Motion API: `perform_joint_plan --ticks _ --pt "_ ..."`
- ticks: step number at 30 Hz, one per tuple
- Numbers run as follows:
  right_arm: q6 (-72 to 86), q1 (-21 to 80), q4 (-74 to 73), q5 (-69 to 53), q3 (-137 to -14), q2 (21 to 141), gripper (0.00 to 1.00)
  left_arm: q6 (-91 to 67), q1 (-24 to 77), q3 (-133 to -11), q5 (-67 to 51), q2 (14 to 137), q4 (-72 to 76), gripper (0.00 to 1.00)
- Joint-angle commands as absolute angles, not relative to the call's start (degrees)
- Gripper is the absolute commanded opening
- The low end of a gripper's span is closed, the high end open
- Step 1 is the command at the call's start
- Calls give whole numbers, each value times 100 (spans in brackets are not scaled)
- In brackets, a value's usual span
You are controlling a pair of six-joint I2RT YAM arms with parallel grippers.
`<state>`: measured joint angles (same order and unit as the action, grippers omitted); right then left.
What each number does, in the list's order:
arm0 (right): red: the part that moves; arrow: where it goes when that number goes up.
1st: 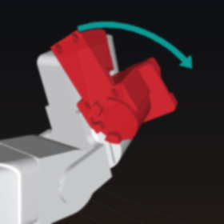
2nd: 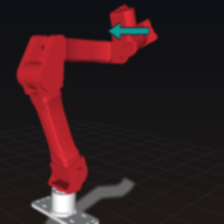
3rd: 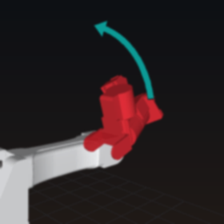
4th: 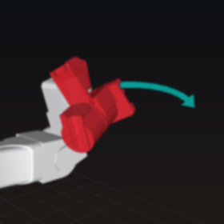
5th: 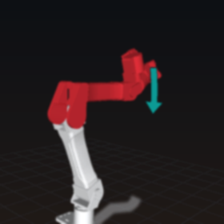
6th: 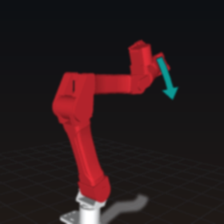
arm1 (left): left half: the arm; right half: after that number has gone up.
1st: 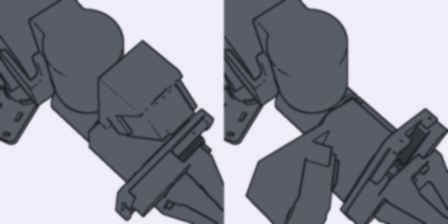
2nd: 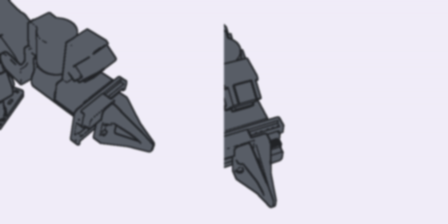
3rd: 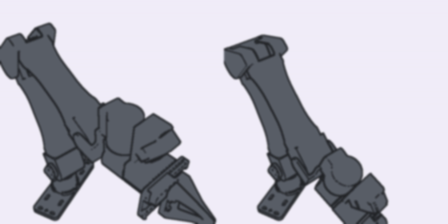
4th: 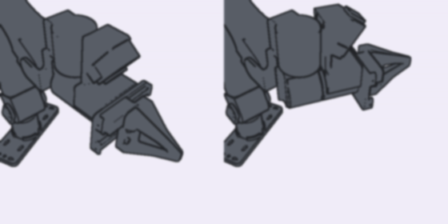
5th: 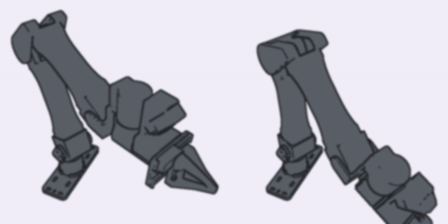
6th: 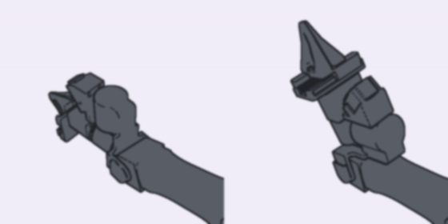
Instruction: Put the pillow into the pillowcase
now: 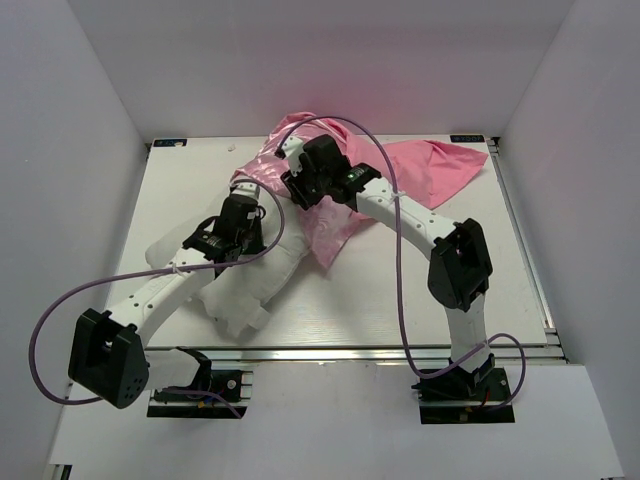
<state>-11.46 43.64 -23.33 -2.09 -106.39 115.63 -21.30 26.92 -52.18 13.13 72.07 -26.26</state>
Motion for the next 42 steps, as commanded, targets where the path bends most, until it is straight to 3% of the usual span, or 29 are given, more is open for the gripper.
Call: perform_joint_plan --ticks 1,2,5,8,16,21,26,27,28,30,31,33,34,35,39,42 --pt "-1265 4377 -2513 -534 -10924 11645 42 -2162 2698 -5071 1459 7243 -2540 25" --pt "-1274 4368 -2575 -684 -11038 11663 31 -2162 2707 -5080 1459 7207 -2531 14" --pt "-1213 4368 -2785 -1577 -11284 11445 16 -2171 2698 -5115 1468 6962 -2505 0" --pt "-1073 4464 -2821 -2661 -11469 11198 0 -2092 2707 -5220 1328 6707 -2295 0" --pt "76 5045 -3156 -3770 -13746 11733 0 -1556 2698 -6494 546 6908 -1442 0" --pt "527 4975 -2540 -3684 -12983 11295 0 -1634 2707 -7066 177 6654 -995 0" --pt "642 4527 -2786 -3472 -12112 11679 0 -2029 2707 -6330 96 6443 -703 0" --pt "546 4361 -2838 -3419 -11998 11733 3 -2100 2707 -6119 131 6381 -555 0" --pt "441 4290 -2978 -3358 -11910 11777 23 -2161 2698 -5673 184 6346 -467 0" --pt "-84 4088 -3163 -3375 -11778 11804 41 -2390 2672 -5293 360 6302 -317 0" --pt "-218 4009 -3321 -3366 -11777 11786 56 -2478 2646 -5013 430 6302 -325 0" --pt "-734 3615 -3392 -4046 -11777 11567 67 -2610 2628 -4817 623 6232 -360 1" --pt "-869 3456 -3401 -4321 -11786 11349 78 -2663 2637 -4712 702 6188 -413 6" --pt "-1088 3106 -3401 -4864 -11882 11242 81 -2663 2637 -4694 808 6057 -509 22" --pt "-1353 2288 -3410 -5580 -12076 10724 89 -2277 2628 -5026 827 5828 -1115 53" --pt "-1433 1734 -3148 -5704 -11439 10197 89 -1768 2637 -5650 468 5722 -1835 60"
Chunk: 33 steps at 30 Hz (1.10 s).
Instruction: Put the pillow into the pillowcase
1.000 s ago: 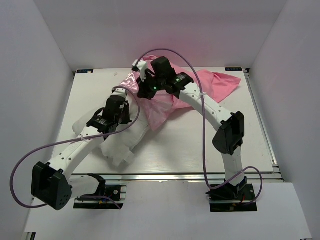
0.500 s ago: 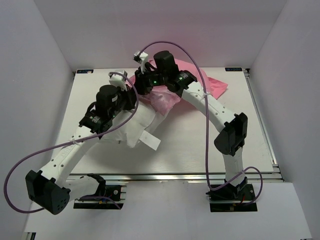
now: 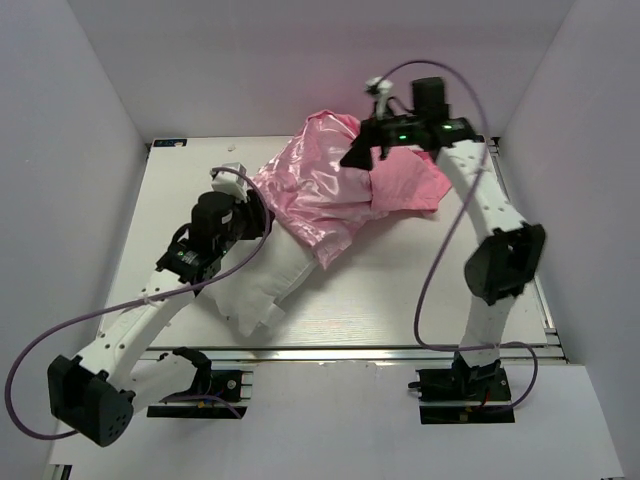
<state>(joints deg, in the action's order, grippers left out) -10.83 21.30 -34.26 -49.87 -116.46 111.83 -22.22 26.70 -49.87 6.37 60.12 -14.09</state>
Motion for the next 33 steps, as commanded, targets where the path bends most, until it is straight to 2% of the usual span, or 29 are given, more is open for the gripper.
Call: perform_joint_plan --ticks 1,4,9,15,18,19,22,23,25,28,30,31,32,33 --pt "-1250 1592 -2920 -5756 -11095 9821 89 -1575 2654 -5808 344 5678 -2020 62" --pt "-941 1108 -1839 -5731 -9605 9100 89 -1223 2881 -6371 -104 5686 -2670 66" --pt "-1125 905 -1819 -5397 -8763 8693 89 -949 3933 -7013 -133 6002 -3980 67" --pt "-1125 870 -1924 -5115 -8534 8561 89 -1247 5928 -7470 2045 7063 -5544 68" --pt "-1160 861 -2100 -5150 -8552 8569 89 -1852 6388 -7480 3711 7749 -6492 70" --pt "-1186 861 -2153 -5168 -8552 8569 89 -1976 6407 -7410 3718 7917 -6495 70" --pt "-1195 870 -2206 -5264 -8464 8543 89 -2206 6416 -6894 4761 8506 -6532 74" --pt "-1187 870 -2206 -5299 -8429 8517 89 -2250 6407 -6751 5181 8630 -6408 79" --pt "-1195 861 -2232 -5317 -8341 8438 89 -2250 6285 -6462 5536 9041 -6023 82" --pt "-1300 861 -2285 -5309 -8236 8306 89 -2163 5863 -6495 5914 9543 -5566 82" --pt "-1310 861 -2311 -5309 -8087 8244 89 -1700 5565 -6513 6091 9685 -5144 70" --pt "-1283 861 -2320 -5343 -8051 8218 89 -1531 5459 -6513 6100 9738 -4602 59" --pt "-1257 861 -2312 -5361 -7999 8174 89 -1338 5249 -6460 6108 9738 -4283 45" --pt "-1257 870 -2294 -5379 -7911 8148 89 -953 5160 -6434 6047 9730 -3750 24"
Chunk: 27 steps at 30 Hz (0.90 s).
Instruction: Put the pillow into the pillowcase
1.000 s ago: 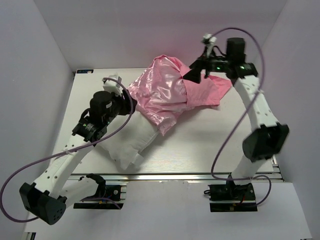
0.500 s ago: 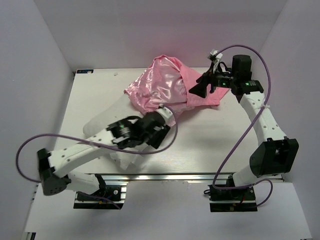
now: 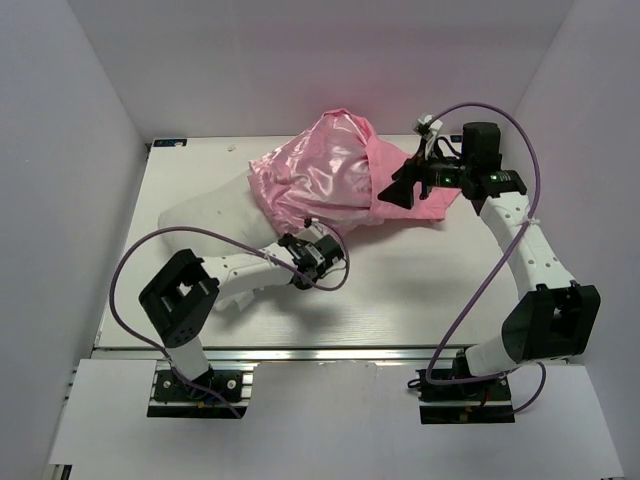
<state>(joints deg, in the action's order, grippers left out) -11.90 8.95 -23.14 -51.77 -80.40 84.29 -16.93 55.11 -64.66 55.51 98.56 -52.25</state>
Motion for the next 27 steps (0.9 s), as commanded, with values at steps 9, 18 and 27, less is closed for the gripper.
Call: perform_joint_plan --ticks 9,18,27 --pt "-1494 861 -2443 -5308 -7611 7787 89 -771 4422 -8616 3635 9036 -3734 0" --pt "-1248 870 -2022 -5362 -7172 7453 87 -4258 1989 -9794 -2131 8256 -2404 0" --pt "-589 975 -109 -3115 -6417 7216 89 -7690 501 -5653 -3770 7357 870 0"
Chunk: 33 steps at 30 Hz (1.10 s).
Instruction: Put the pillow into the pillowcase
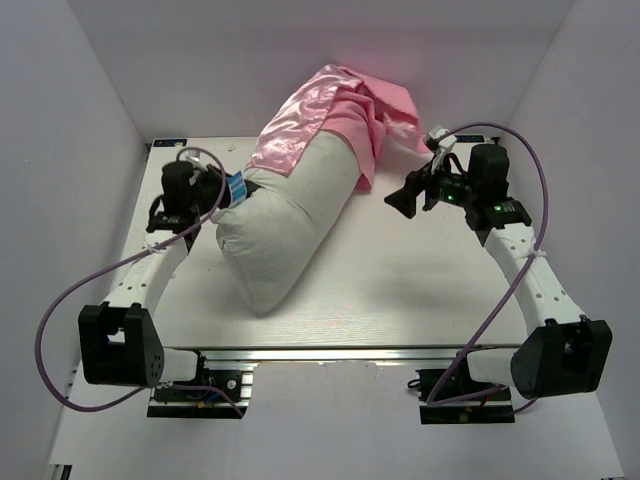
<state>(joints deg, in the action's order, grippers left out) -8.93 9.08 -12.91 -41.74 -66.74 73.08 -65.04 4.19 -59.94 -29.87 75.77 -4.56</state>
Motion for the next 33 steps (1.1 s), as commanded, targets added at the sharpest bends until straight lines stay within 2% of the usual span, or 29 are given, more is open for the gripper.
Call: perform_joint_plan --ticks 1,5,7,13,15,18,21,23,24,25,26,27,28,30,31,33 --pt "-580 1089 164 -2816 -6373 7320 89 -7743 501 -5234 -3771 7322 948 0" --pt "-992 2001 334 -1778 -6854 8084 89 -7814 492 -4625 -3595 7198 1230 0" --pt "-1089 2328 448 -855 -7258 8673 89 -7813 483 -4483 -3612 7172 1283 0" --pt "-1520 2777 1325 420 -8374 10226 89 -7629 475 -4377 -3577 7023 1116 0" --pt "-1730 2856 1353 954 -9155 10685 89 -7585 475 -4377 -3603 6996 1081 0" --pt "-1924 2856 1354 1247 -10184 11738 89 -7532 475 -4386 -3595 6970 1037 0" --pt "-2030 2848 1485 1301 -10853 12172 89 -7497 475 -4438 -3638 7013 1020 0" --pt "-2153 2865 1616 1248 -11073 12488 85 -7427 475 -4526 -3665 7075 958 0" --pt "-2171 2865 1600 1187 -11283 12568 80 -7401 475 -4552 -3674 7101 958 0" --pt "-2171 2865 1539 1108 -11381 12699 66 -7392 475 -4579 -3683 7154 941 0" --pt "-2153 2865 1468 1003 -11434 12700 57 -7383 475 -4614 -3691 7172 949 0" --pt "-2119 2865 1346 680 -11339 12648 45 -7374 475 -4623 -3700 7207 967 0" --pt "-2083 2865 1336 468 -11138 12378 26 -7365 466 -4649 -3700 7224 975 0" --pt "-2065 2874 1589 -564 -10498 11903 13 -7313 466 -4711 -3709 7277 984 0" --pt "-2065 2909 1626 -867 -9824 11309 2 -7295 466 -4728 -3709 7303 976 0" --pt "-2127 3189 1539 -1569 -9249 10673 0 -7251 457 -4772 -3718 7339 1002 0"
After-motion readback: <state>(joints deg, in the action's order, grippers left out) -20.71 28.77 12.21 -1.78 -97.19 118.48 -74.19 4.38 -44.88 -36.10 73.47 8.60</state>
